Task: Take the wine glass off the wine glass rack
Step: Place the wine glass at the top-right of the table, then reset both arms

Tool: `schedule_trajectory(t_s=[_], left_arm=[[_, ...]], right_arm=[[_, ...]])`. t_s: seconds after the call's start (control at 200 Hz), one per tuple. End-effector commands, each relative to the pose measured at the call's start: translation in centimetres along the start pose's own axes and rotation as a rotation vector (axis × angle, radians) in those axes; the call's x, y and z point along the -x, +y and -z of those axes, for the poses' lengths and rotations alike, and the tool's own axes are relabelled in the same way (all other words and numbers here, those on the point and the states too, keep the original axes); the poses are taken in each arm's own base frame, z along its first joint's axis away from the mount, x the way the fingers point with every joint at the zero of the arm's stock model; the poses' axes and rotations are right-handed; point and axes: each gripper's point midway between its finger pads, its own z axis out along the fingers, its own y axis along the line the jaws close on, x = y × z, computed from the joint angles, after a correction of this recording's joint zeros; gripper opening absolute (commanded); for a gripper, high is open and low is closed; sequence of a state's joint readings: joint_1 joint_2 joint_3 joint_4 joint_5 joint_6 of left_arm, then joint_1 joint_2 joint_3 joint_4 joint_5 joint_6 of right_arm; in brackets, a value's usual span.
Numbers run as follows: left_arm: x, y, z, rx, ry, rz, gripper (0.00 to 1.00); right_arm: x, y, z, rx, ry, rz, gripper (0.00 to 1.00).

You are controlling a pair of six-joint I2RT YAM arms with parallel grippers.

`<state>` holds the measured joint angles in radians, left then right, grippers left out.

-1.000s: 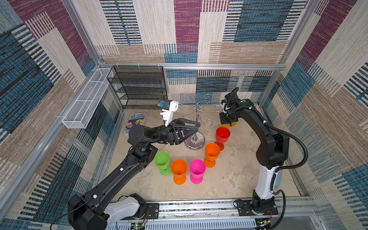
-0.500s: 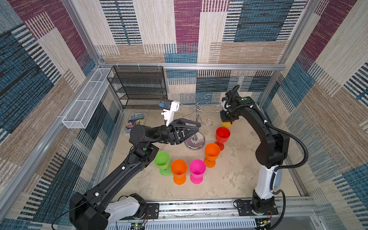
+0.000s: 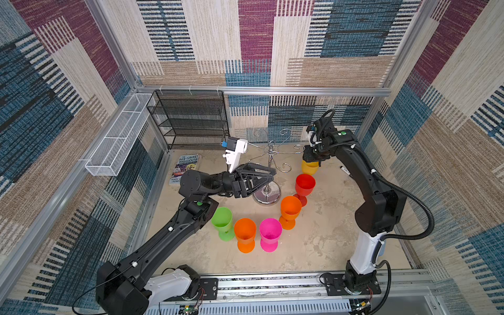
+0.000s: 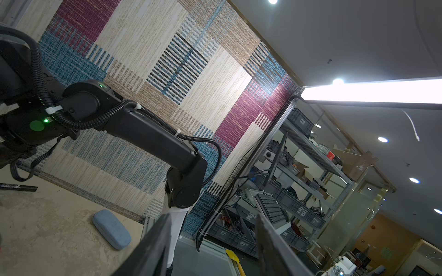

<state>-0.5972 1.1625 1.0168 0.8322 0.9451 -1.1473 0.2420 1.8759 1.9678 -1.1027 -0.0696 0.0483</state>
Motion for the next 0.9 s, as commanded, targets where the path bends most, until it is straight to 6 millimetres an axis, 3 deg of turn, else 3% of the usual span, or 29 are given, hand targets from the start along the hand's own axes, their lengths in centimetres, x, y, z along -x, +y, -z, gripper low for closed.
schedule_trajectory(t_s=[0.0, 0.165, 0.285, 0.361, 0.526, 0.626, 0.731, 0.891], left_arm=[[0.2, 0.1, 0.3, 0.025, 0.0, -0.026, 0.59], [0.3, 1.8, 2.2, 0.265, 0.023, -0.093, 0.59], [0.7, 2.7, 4.9, 0.519, 0.036, -0.206, 0.59], [1.3, 3.6, 7.6, 0.716, 0.026, -0.289, 0.6], [2.1, 5.9, 14.6, 1.142, 0.03, -0.454, 0.6], [2.7, 8.1, 19.0, 1.4, 0.021, -0.535, 0.6], [3.5, 11.4, 23.6, 1.683, -0.016, -0.623, 0.6], [2.9, 16.8, 26.9, 1.8, -0.052, -0.699, 0.6]], right_arm=[[1.1, 0.7, 2.6, 0.036, -0.092, -0.013, 0.4], [0.9, 1.1, 7.2, 0.065, -0.258, -0.041, 0.45], [-0.2, 1.3, 10.8, 0.091, -0.392, -0.047, 0.47], [-0.8, 1.0, 13.3, 0.086, -0.497, -0.047, 0.47], [-3.6, -1.6, 17.6, -0.034, -0.746, -0.08, 0.65], [-5.4, -3.1, 18.1, -0.095, -0.831, -0.118, 0.72], [-6.9, -5.2, 16.8, -0.188, -0.862, -0.179, 0.8], [-8.8, -7.2, 14.5, -0.272, -0.911, -0.229, 0.83]])
